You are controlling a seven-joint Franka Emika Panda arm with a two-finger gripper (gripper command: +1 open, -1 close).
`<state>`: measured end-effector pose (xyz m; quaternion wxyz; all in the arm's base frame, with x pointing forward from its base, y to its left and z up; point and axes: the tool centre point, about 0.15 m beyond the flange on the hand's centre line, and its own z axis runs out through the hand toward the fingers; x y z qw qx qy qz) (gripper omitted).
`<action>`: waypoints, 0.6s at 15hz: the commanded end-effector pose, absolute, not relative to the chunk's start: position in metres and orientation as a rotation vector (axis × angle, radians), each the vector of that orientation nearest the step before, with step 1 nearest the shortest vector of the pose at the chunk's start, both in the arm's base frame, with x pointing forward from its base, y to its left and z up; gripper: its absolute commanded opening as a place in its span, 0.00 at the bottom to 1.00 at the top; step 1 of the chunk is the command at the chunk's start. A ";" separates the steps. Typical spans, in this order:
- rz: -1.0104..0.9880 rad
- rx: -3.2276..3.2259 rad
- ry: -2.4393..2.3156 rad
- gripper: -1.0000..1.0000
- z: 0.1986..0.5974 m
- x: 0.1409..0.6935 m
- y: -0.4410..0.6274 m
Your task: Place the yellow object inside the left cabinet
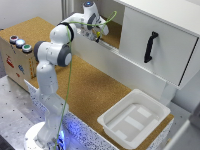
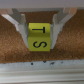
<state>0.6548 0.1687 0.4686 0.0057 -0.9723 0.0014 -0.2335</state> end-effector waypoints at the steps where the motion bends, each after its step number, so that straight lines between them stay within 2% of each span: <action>1: -0.623 -3.208 0.107 0.00 0.471 0.693 0.178; 2: -0.631 -3.209 0.124 1.00 0.474 0.692 0.176; 9: -0.722 -3.152 0.215 1.00 0.491 0.668 0.167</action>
